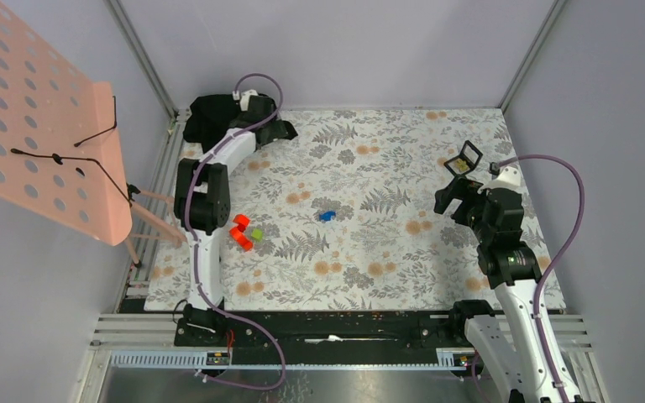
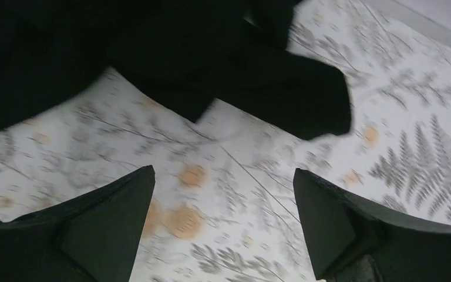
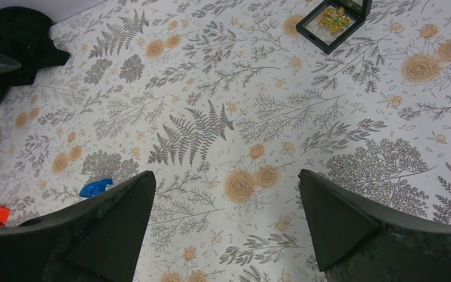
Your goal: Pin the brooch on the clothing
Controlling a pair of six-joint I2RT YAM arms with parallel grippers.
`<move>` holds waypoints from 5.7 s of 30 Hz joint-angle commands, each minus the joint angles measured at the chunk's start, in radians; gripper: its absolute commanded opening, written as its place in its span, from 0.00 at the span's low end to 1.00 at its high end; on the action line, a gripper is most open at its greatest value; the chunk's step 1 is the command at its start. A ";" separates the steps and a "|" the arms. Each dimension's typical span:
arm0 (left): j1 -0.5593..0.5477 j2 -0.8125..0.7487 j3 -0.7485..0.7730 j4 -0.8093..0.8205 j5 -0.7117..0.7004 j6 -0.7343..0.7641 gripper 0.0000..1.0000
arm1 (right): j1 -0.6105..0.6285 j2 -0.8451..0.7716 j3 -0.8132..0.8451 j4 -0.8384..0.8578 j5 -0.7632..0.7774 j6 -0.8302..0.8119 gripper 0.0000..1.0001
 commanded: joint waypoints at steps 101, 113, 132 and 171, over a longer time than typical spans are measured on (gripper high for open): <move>-0.409 -0.892 -0.523 0.214 0.648 0.014 0.00 | 0.352 0.609 0.268 0.338 -0.235 0.183 0.37; -0.390 -0.761 0.189 -0.236 0.011 0.463 0.00 | 0.350 0.668 0.992 -0.081 0.217 -0.142 0.00; -0.389 -1.267 -0.877 0.070 0.559 0.080 0.04 | 0.351 0.073 0.028 -0.049 -0.069 0.270 0.00; -0.303 -0.895 -1.170 0.298 0.392 -0.133 0.75 | 0.349 1.017 0.360 -0.021 0.054 0.127 0.66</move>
